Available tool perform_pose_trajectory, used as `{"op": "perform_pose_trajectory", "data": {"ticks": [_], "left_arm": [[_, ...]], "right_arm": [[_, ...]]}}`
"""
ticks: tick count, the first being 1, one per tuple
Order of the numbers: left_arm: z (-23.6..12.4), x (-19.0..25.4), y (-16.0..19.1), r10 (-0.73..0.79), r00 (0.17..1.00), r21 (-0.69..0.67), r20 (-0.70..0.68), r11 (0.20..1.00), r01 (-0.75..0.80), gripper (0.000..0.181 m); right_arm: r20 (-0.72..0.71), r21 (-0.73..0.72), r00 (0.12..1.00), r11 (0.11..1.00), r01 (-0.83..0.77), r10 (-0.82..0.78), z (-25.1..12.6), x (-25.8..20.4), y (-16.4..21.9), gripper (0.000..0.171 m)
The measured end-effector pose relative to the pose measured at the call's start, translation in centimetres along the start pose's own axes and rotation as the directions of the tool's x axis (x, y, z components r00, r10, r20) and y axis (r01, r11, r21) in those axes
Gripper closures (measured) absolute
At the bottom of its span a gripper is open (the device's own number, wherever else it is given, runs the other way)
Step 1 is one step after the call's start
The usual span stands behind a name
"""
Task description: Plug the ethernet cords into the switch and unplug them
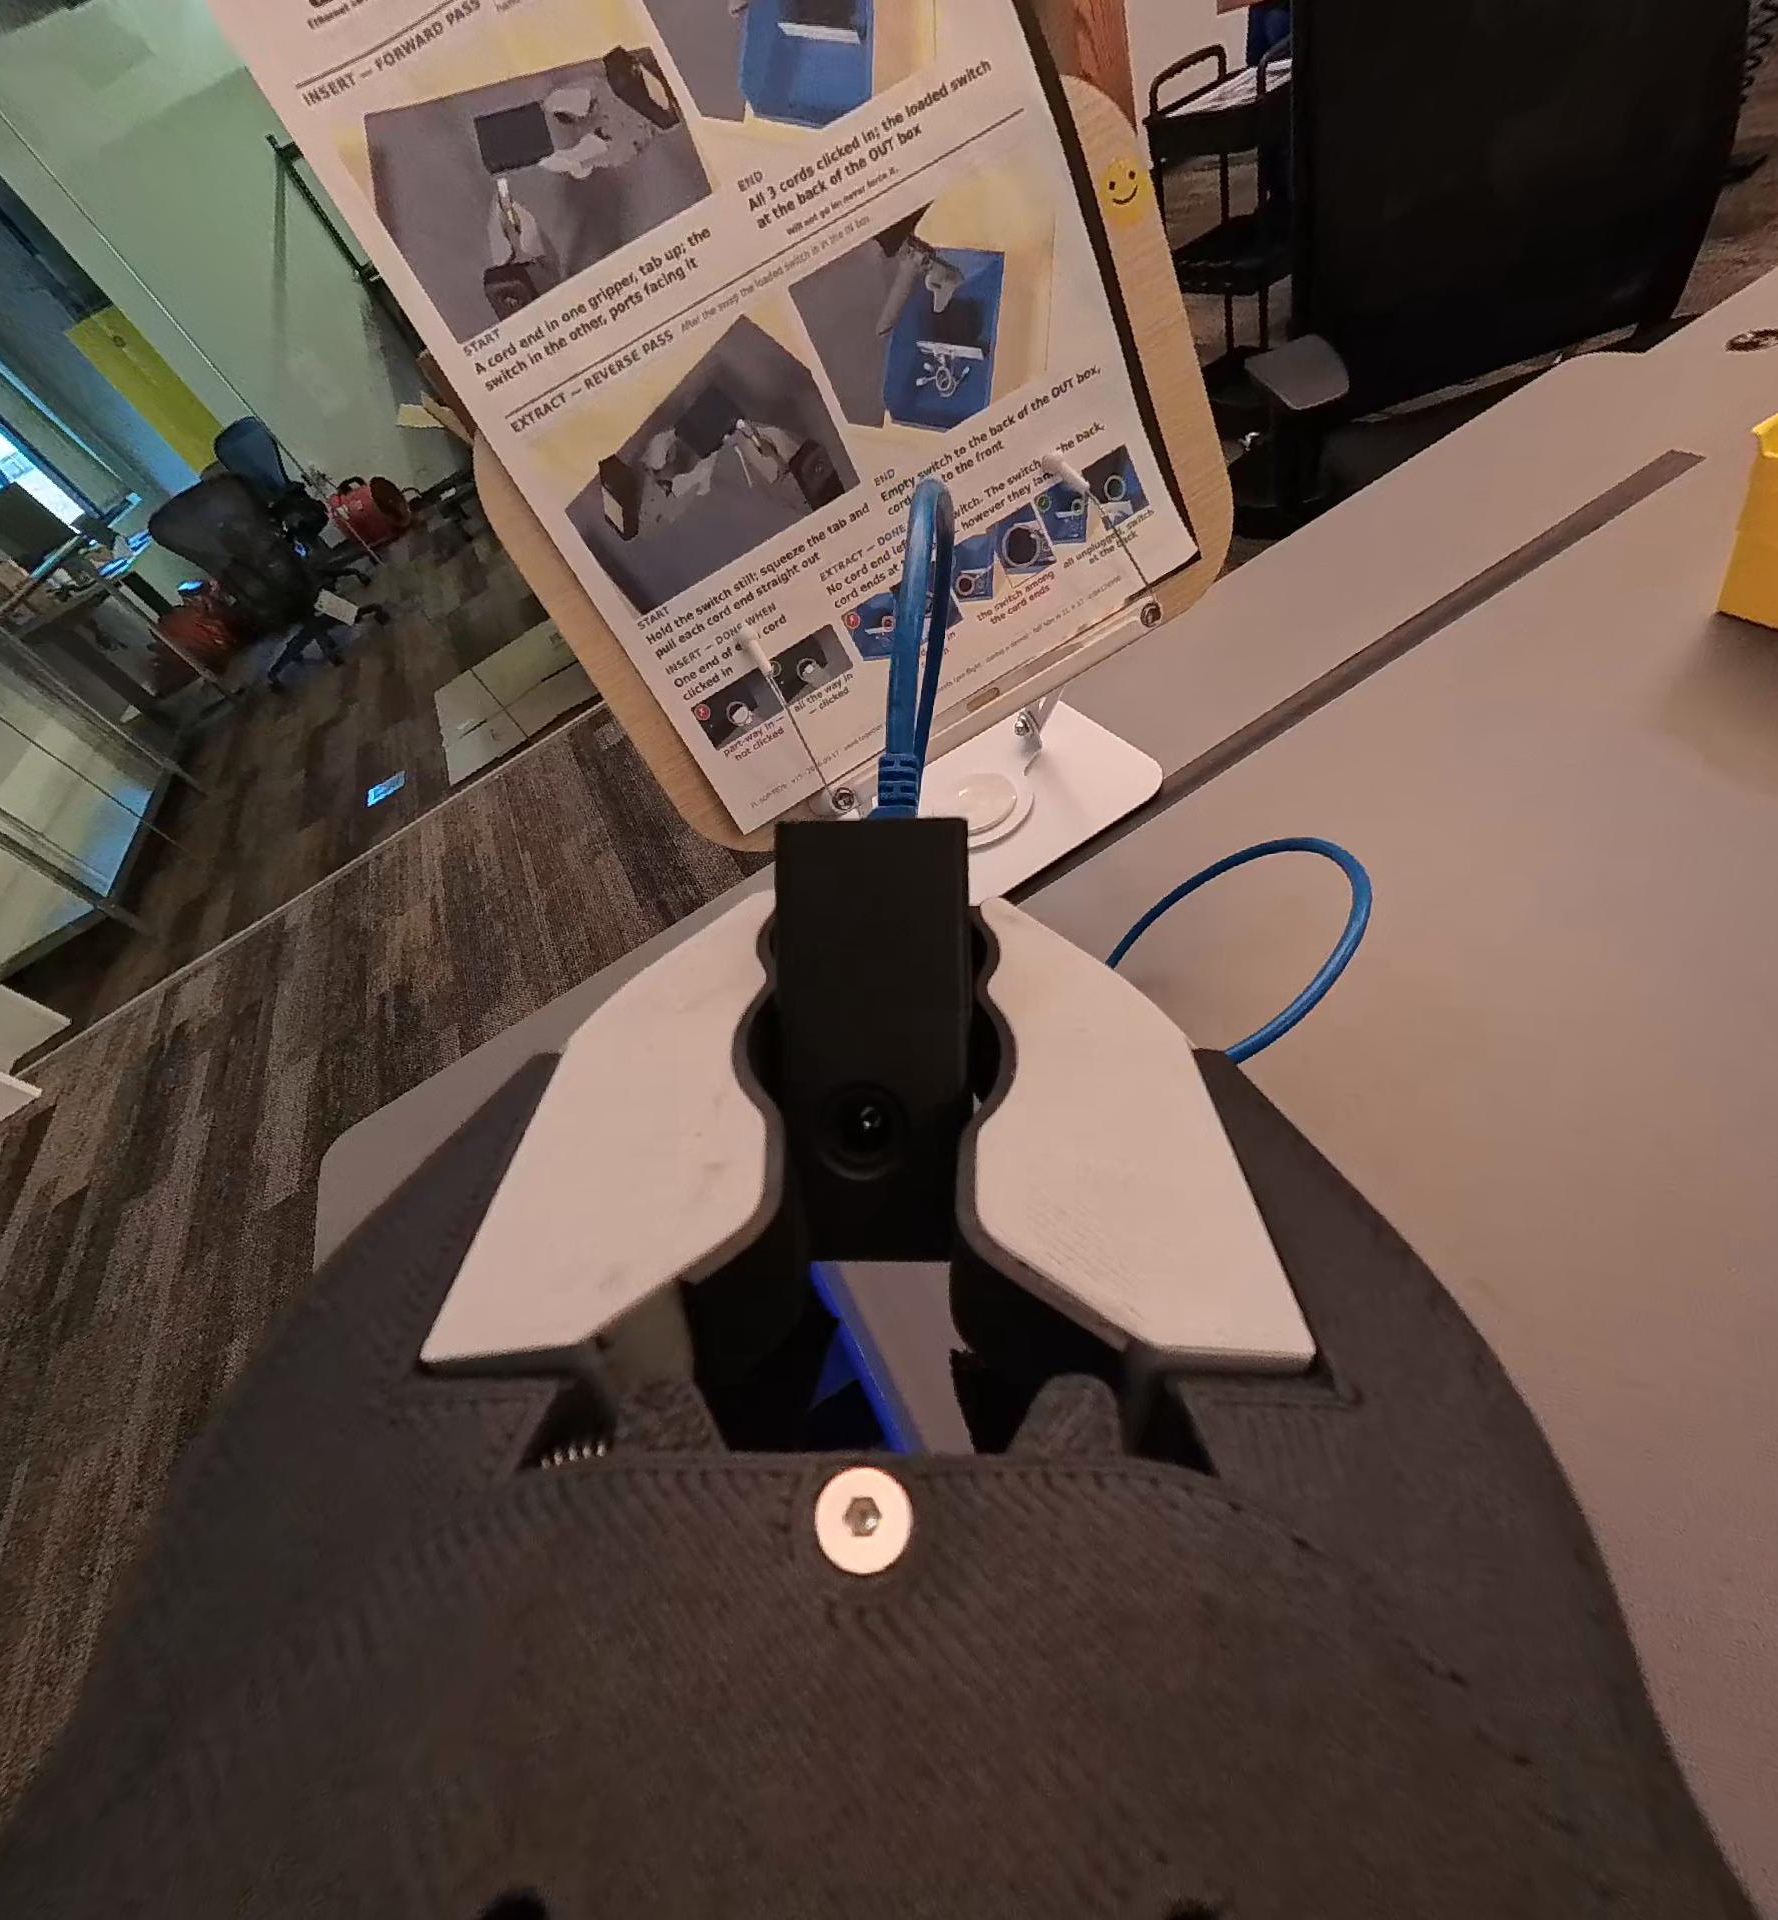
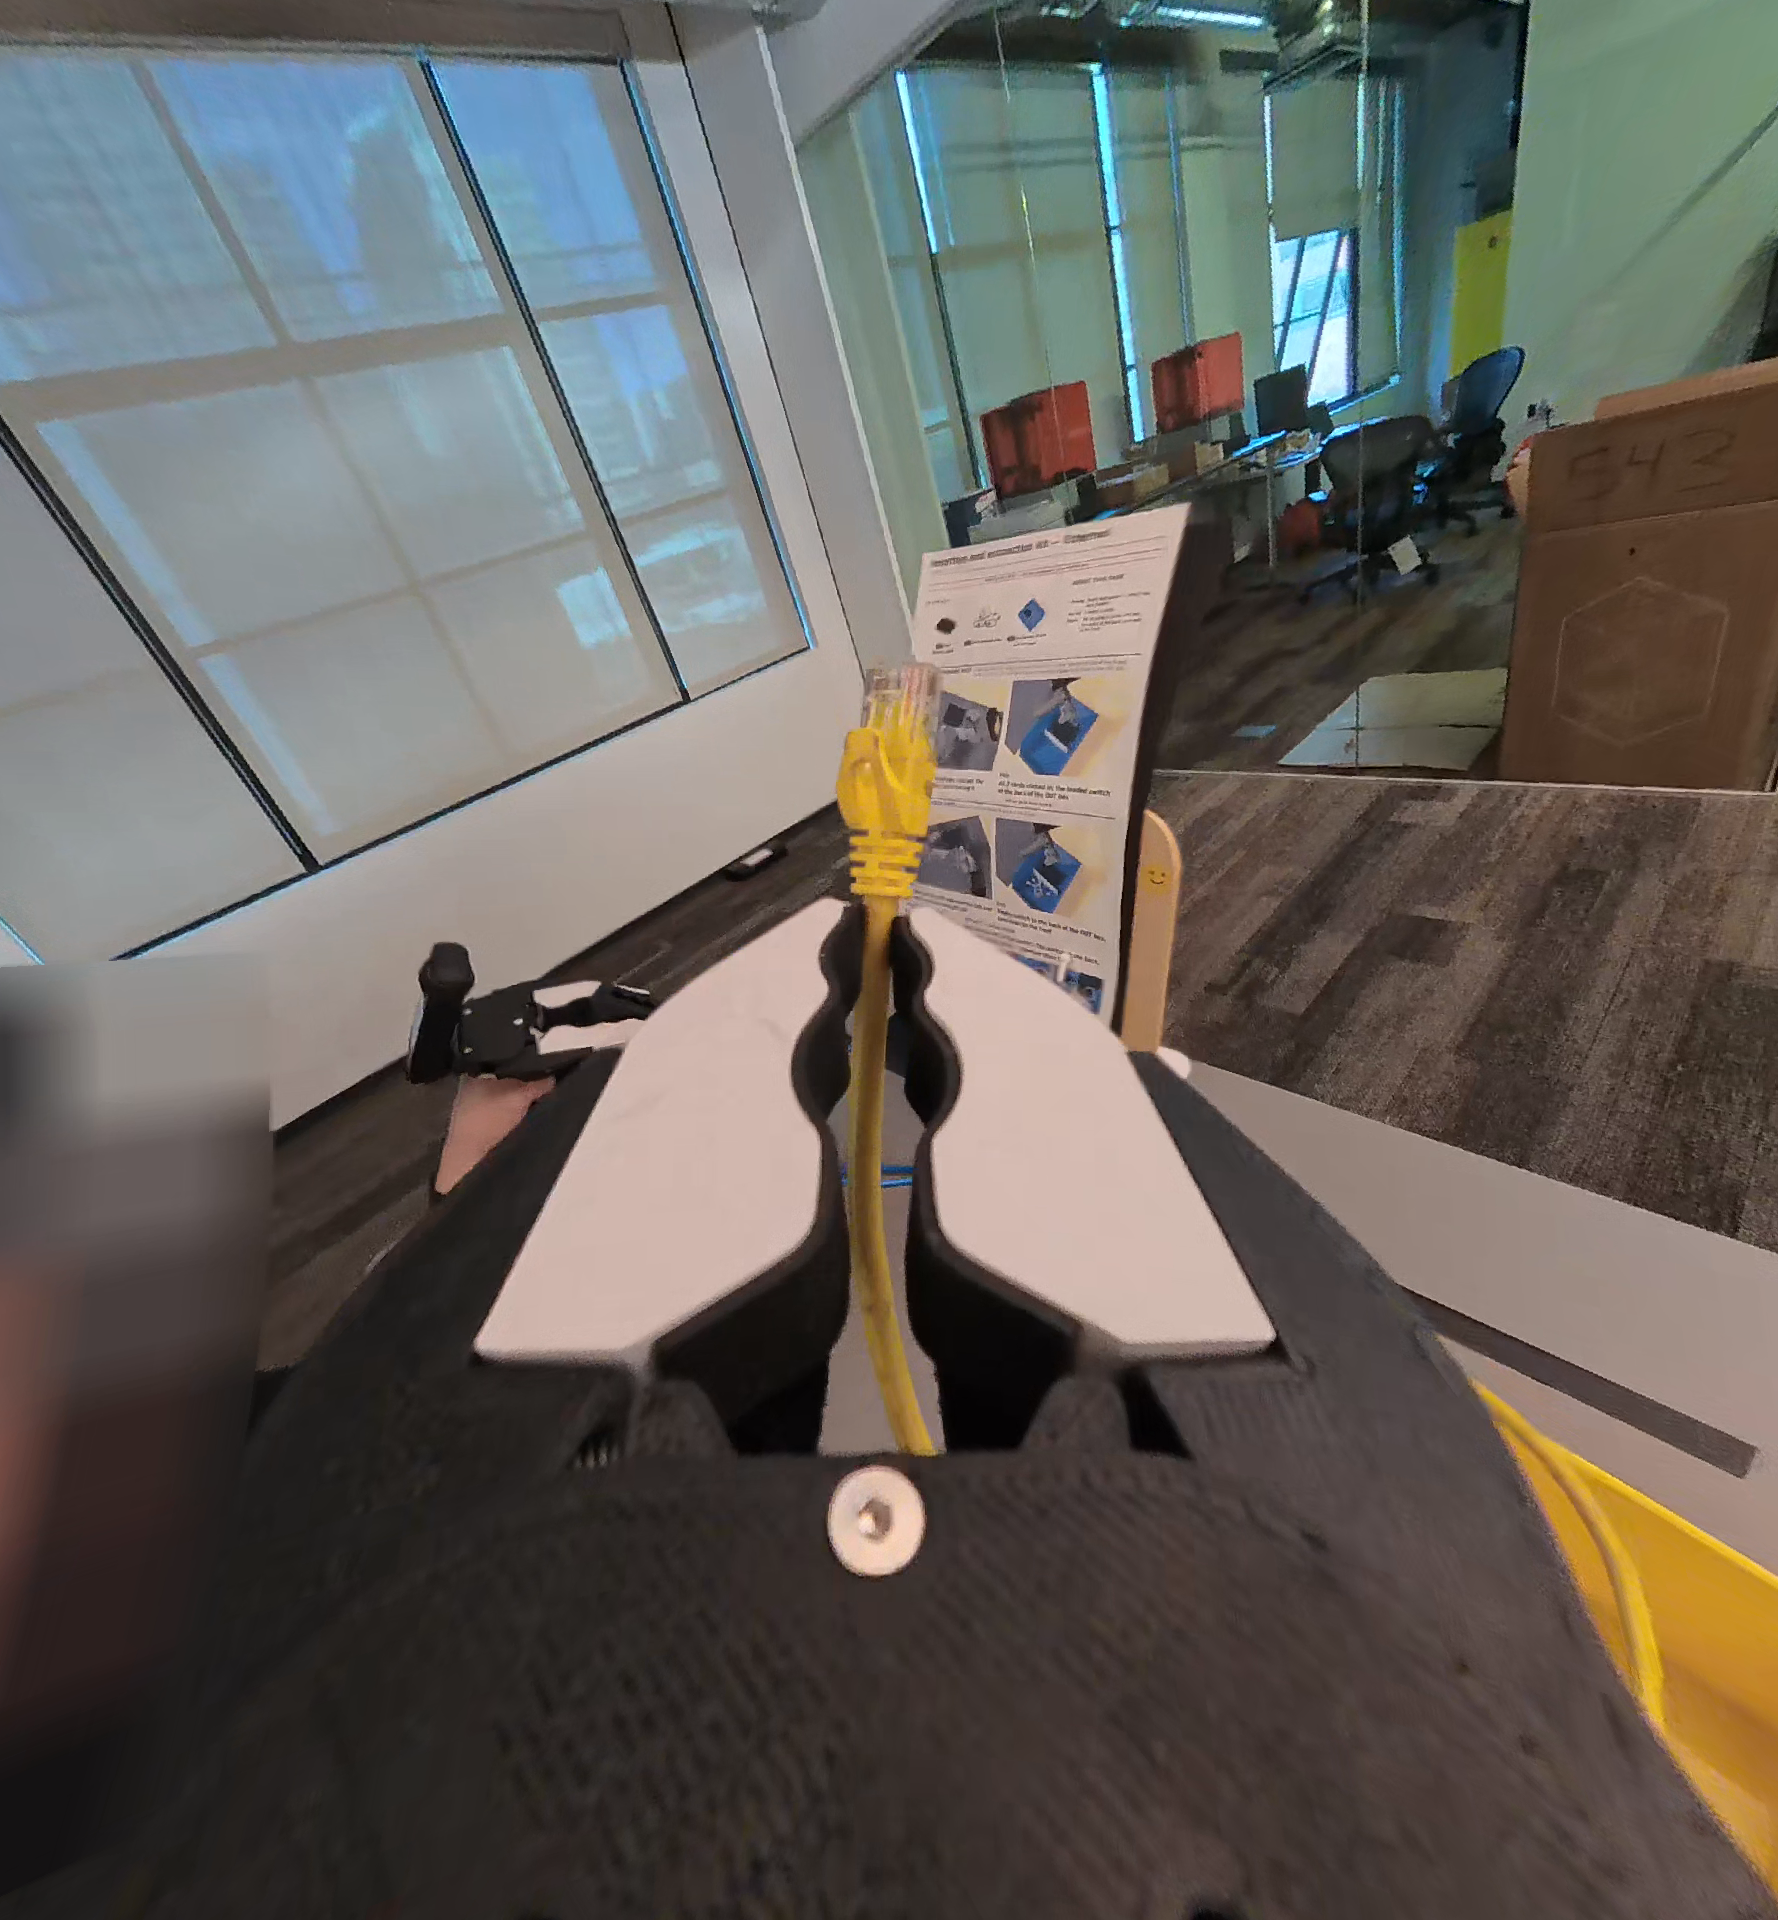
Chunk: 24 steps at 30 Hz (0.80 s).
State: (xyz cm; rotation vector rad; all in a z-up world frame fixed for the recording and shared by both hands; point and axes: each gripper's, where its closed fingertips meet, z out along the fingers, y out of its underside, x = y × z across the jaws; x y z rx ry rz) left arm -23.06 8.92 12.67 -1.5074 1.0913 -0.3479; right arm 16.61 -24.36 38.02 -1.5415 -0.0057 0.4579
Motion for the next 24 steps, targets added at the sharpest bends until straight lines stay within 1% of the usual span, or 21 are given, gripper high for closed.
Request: {"op": "perform_pose_trajectory", "data": {"ticks": [5, 9, 15, 20, 24], "left_arm": [[0.0, 0.0, 0.0, -0.001, 1.000, -0.002, 0.001, 1.000, 0.001, 0.153], [0.2, 0.1, 0.1, 0.005, 1.000, -0.007, 0.000, 1.000, -0.005, 0.152], [0.3, 0.5, 0.0, 0.015, 1.000, -0.011, -0.006, 1.000, -0.015, 0.153], [0.4, 0.7, 0.0, 0.019, 1.000, -0.015, -0.008, 1.000, -0.019, 0.153], [0.4, 0.8, -0.1, 0.022, 1.000, -0.014, -0.008, 1.000, -0.022, 0.153]], "right_arm": [[-0.044, 0.014, 0.999, 1.000, -0.024, 0.025, -1.4, 2.1, 0.3, 0.165], [-0.058, 0.021, 0.998, 1.000, -0.020, 0.021, -2.5, 2.6, 0.6, 0.165], [-0.028, 0.066, 1.000, 0.998, 0.011, -0.009, -4.3, 1.5, -0.4, 0.165], [-0.037, 0.074, 0.998, 0.996, 0.051, -0.048, -5.2, 0.4, -1.3, 0.165], [-0.049, 0.063, 0.997, 0.996, 0.068, -0.065, -5.5, 0.1, -1.3, 0.164]]}}
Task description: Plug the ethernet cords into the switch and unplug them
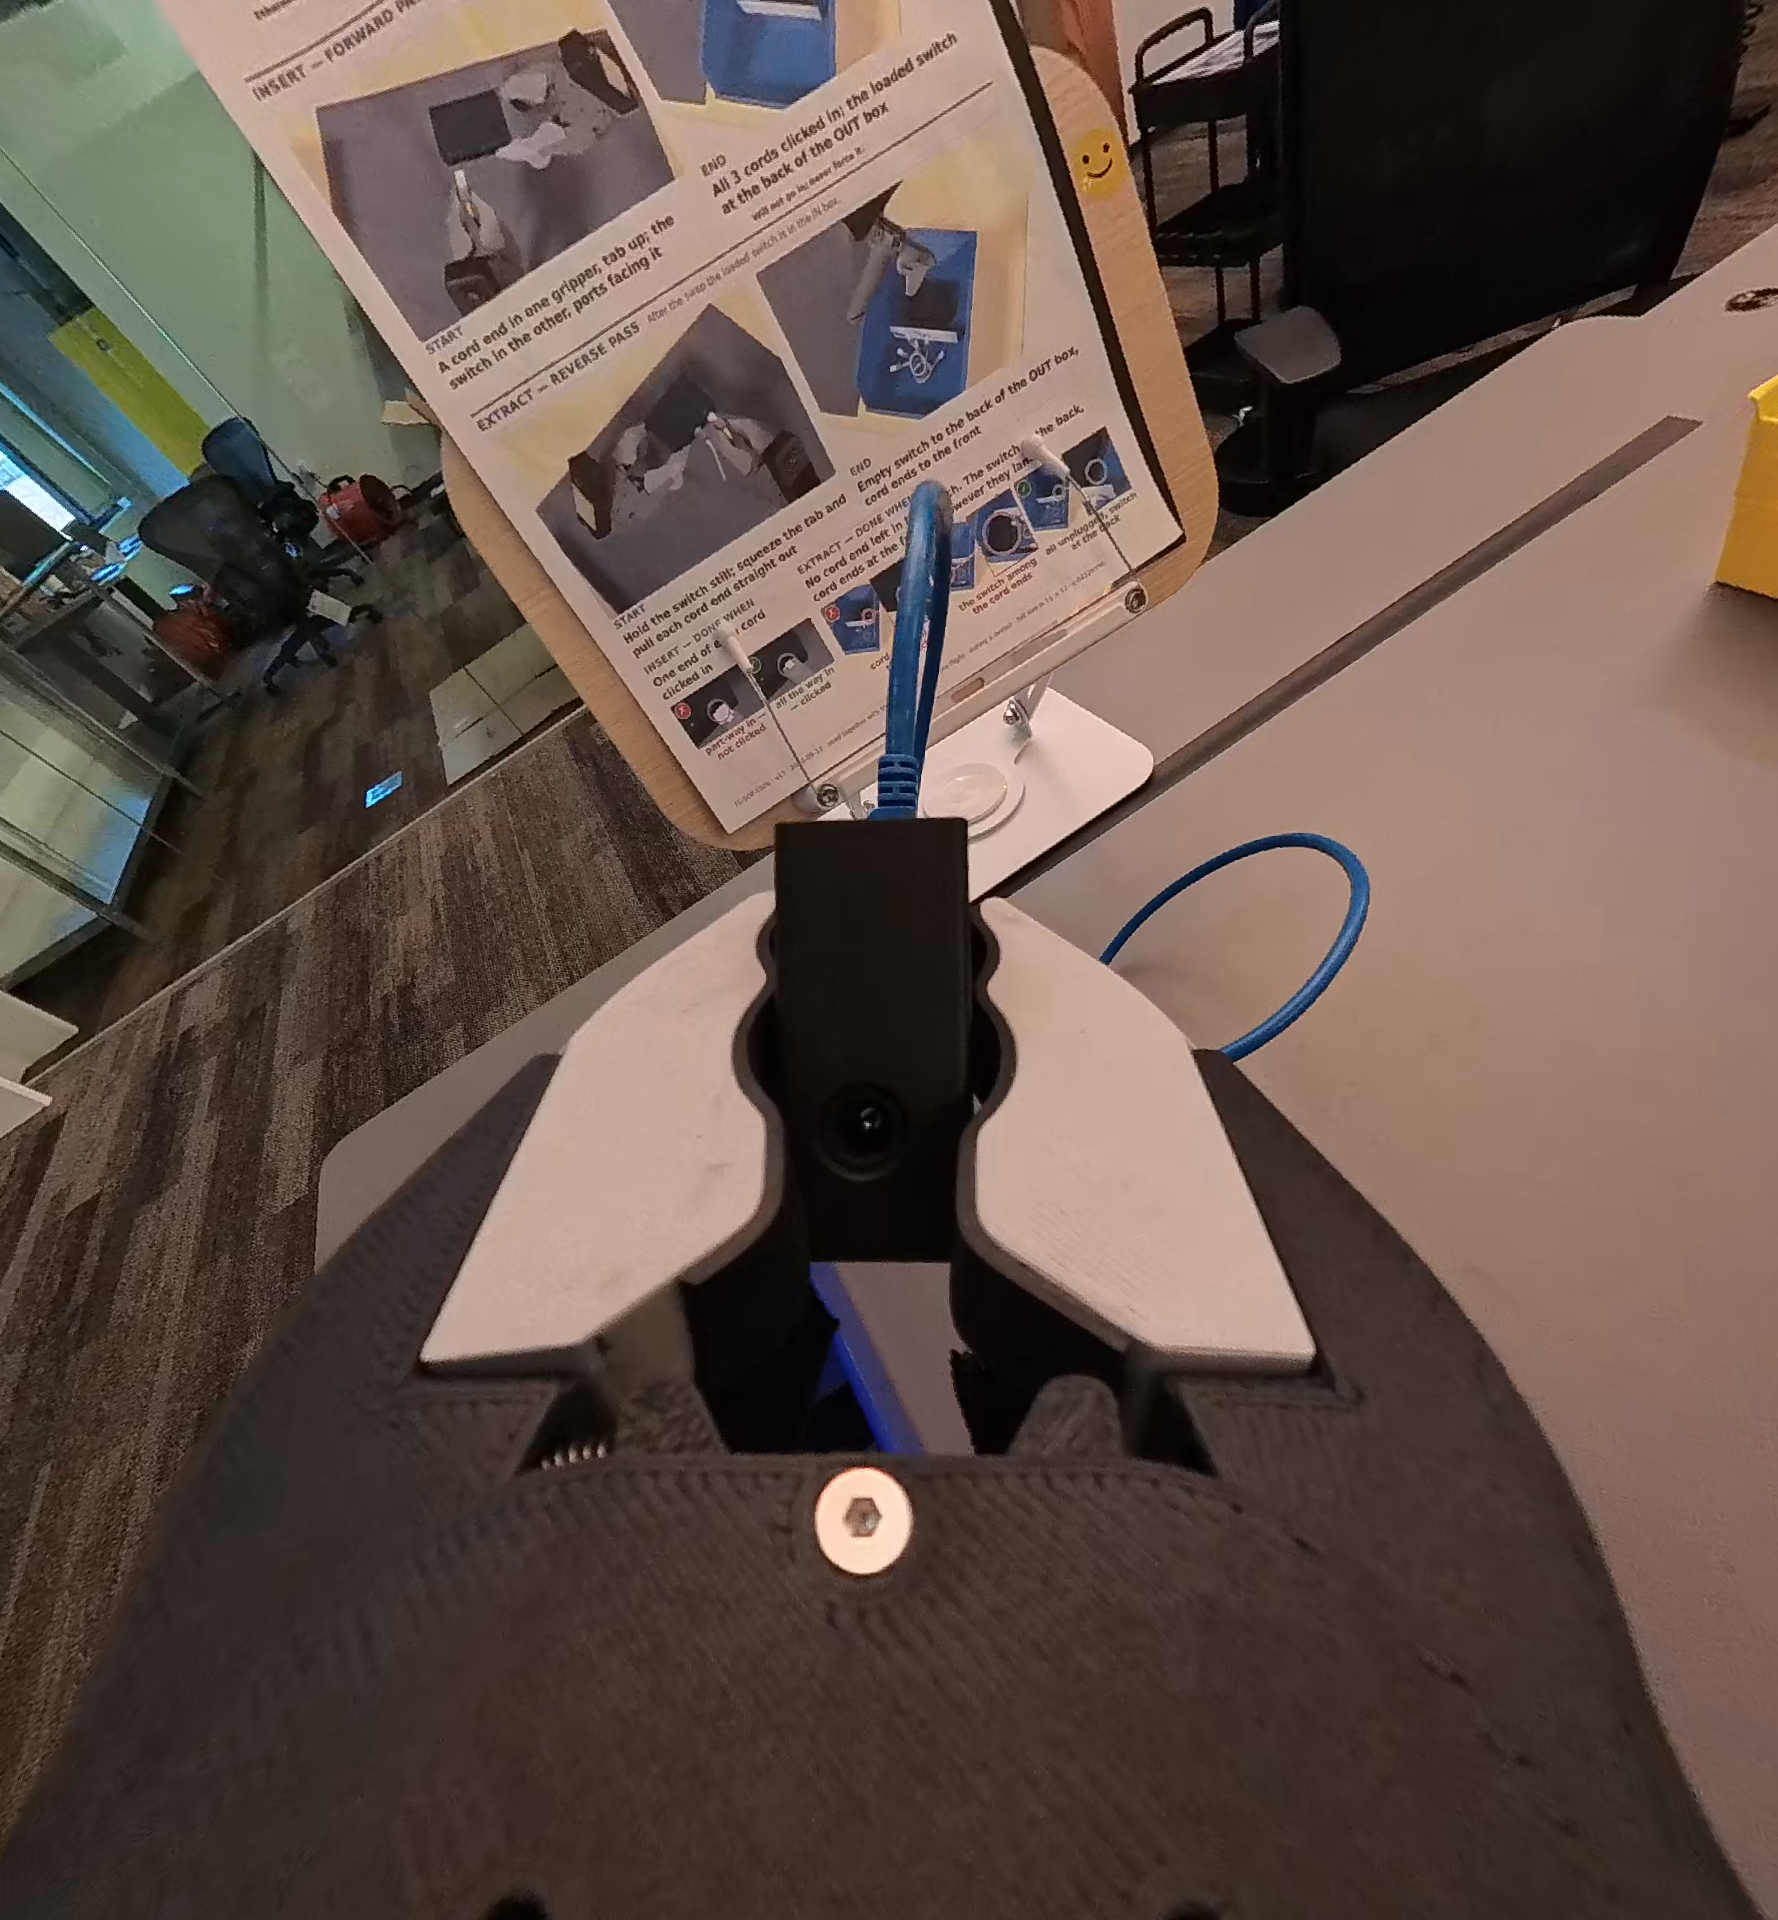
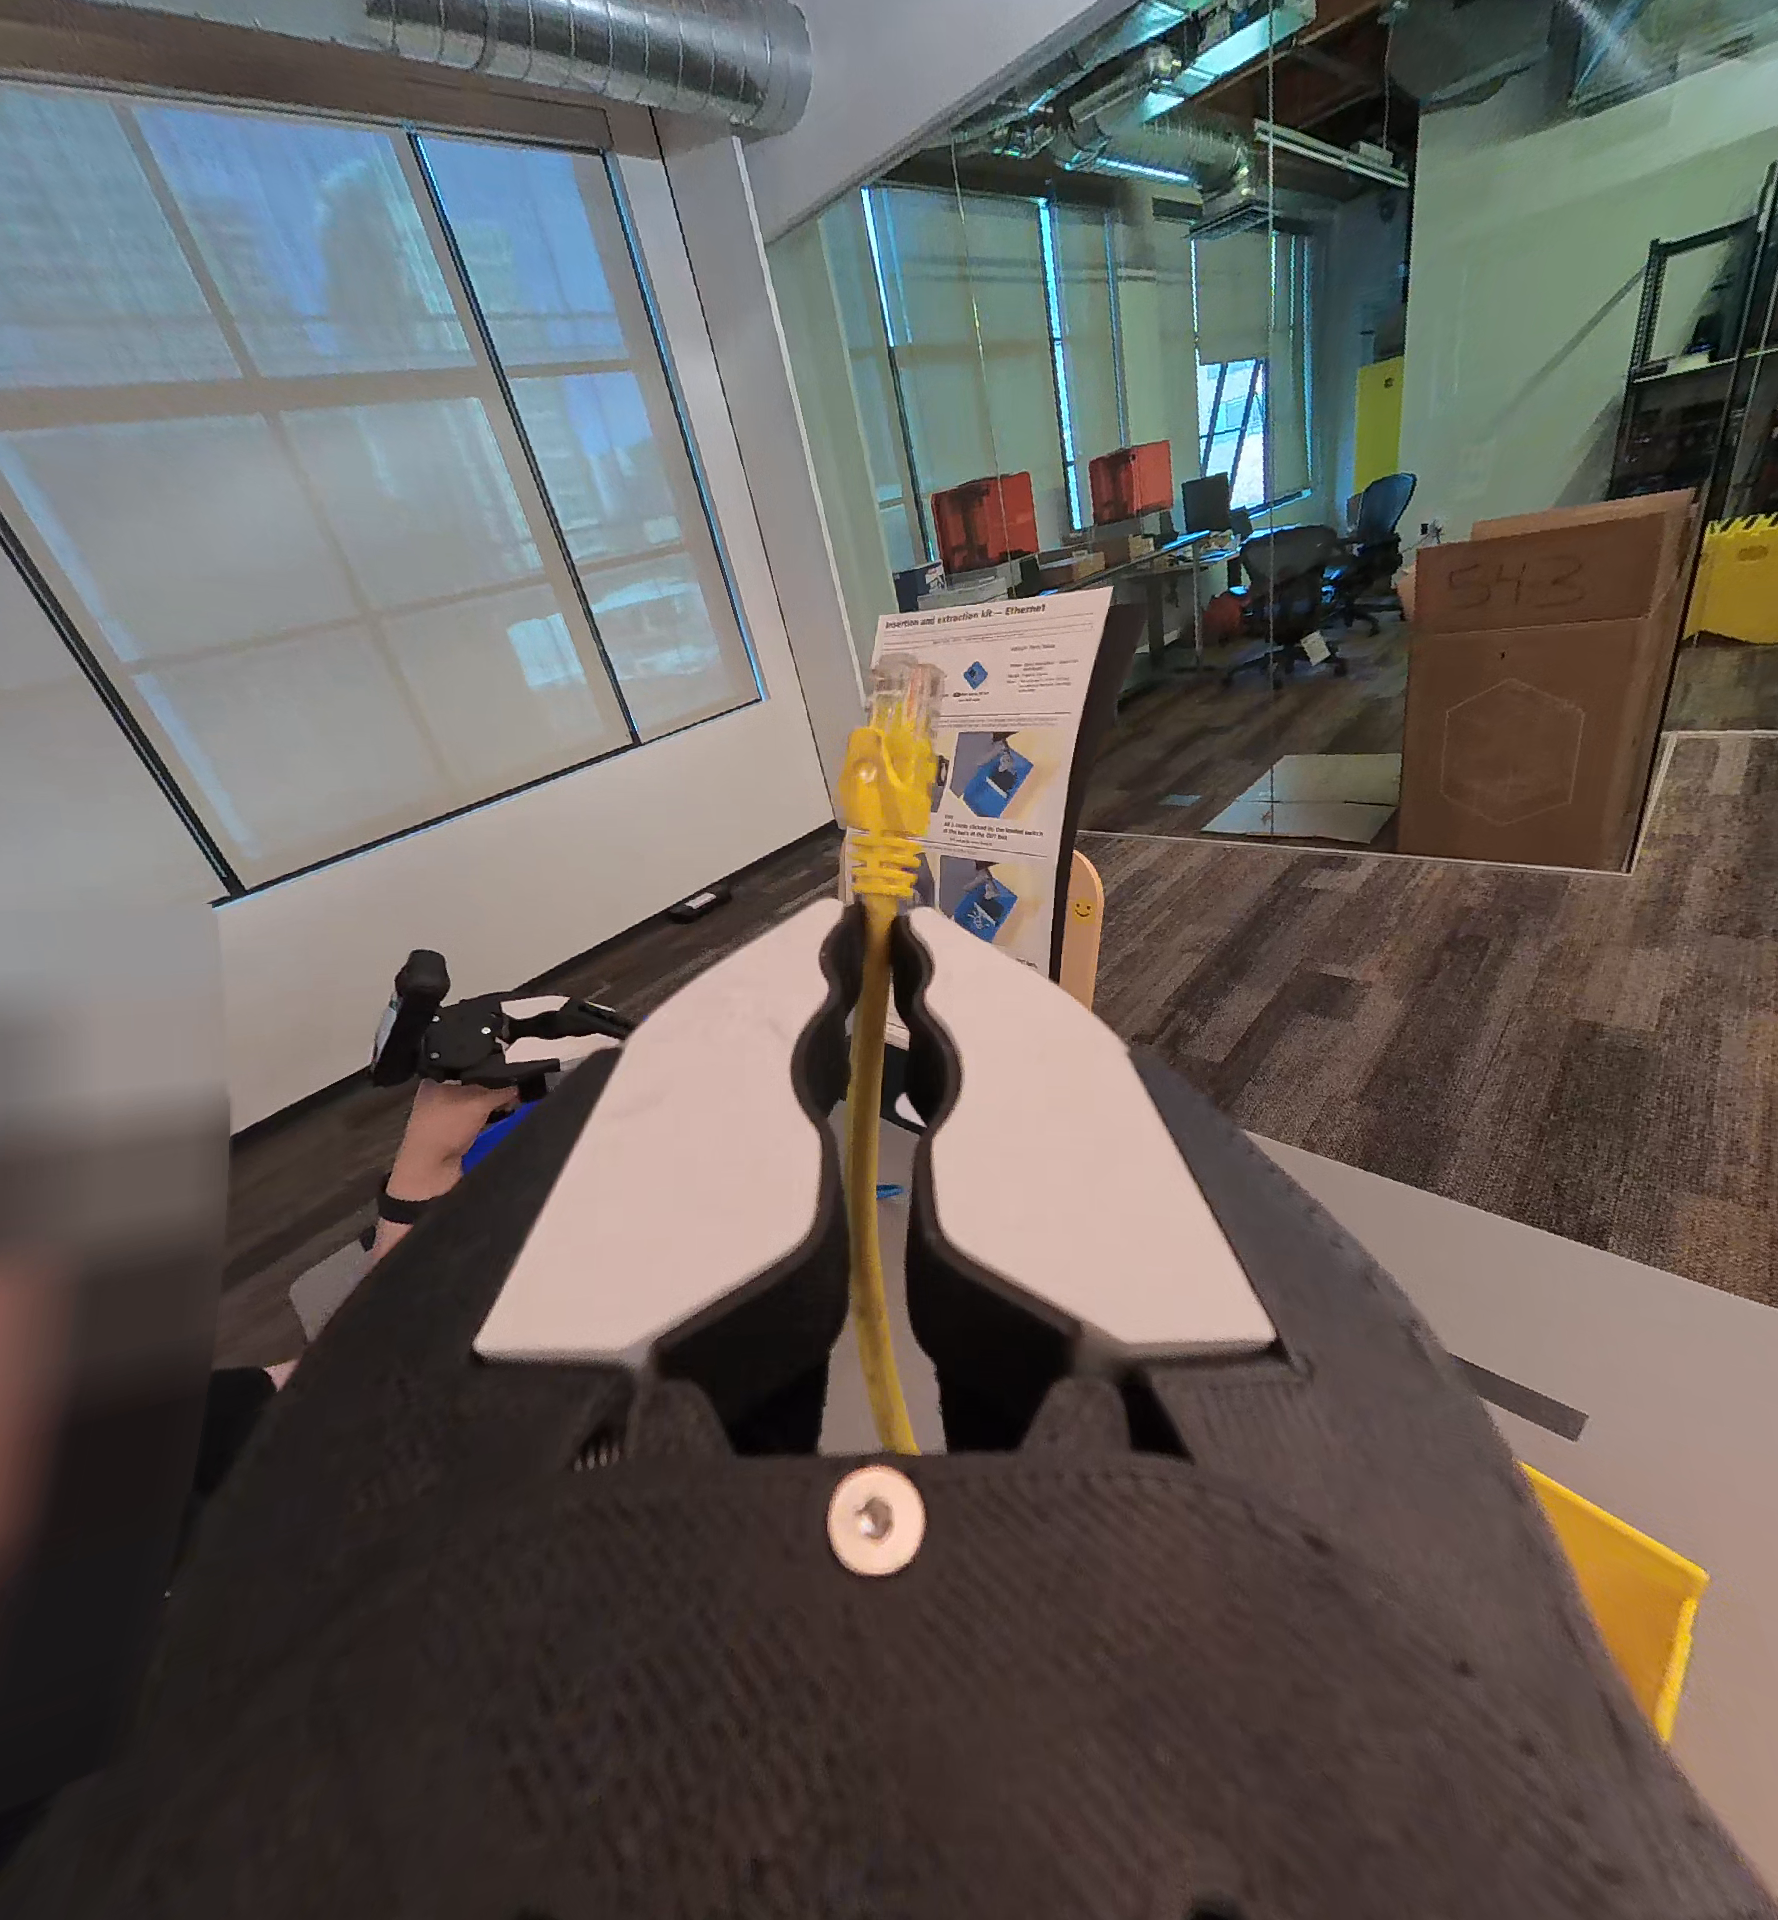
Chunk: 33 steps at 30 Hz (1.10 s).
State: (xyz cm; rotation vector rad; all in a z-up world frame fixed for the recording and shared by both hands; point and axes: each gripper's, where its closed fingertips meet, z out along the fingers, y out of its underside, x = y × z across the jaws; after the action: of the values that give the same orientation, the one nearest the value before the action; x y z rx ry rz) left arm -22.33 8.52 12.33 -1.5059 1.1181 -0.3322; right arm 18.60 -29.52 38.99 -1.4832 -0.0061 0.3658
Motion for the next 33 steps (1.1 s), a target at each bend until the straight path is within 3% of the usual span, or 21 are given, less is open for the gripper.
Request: {"op": "perform_pose_trajectory", "data": {"ticks": [15, 21, 27, 33], "left_arm": [[-0.3, 0.0, -0.1, -0.003, 1.000, 0.008, -0.002, 1.000, 0.003, 0.153], [-0.3, 0.1, -0.1, -0.002, 1.000, 0.008, -0.010, 1.000, 0.002, 0.153], [0.0, 0.3, 0.1, 0.002, 1.000, -0.003, -0.018, 1.000, -0.002, 0.152], [0.1, 0.5, 0.1, 0.006, 1.000, -0.006, -0.020, 1.000, -0.006, 0.153]], "right_arm": [[-0.129, -0.181, 0.990, 0.981, -0.071, 0.048, 1.9, 5.4, 6.6, 0.164], [-0.224, -0.418, 0.970, 0.889, -0.187, 0.098, 1.6, 8.2, 15.9, 0.164], [-0.305, -0.647, 0.944, 0.700, -0.304, 0.127, -0.2, 9.1, 26.8, 0.164], [-0.330, -0.663, 0.928, 0.657, -0.359, 0.174, -1.5, 8.8, 31.0, 0.164]]}}
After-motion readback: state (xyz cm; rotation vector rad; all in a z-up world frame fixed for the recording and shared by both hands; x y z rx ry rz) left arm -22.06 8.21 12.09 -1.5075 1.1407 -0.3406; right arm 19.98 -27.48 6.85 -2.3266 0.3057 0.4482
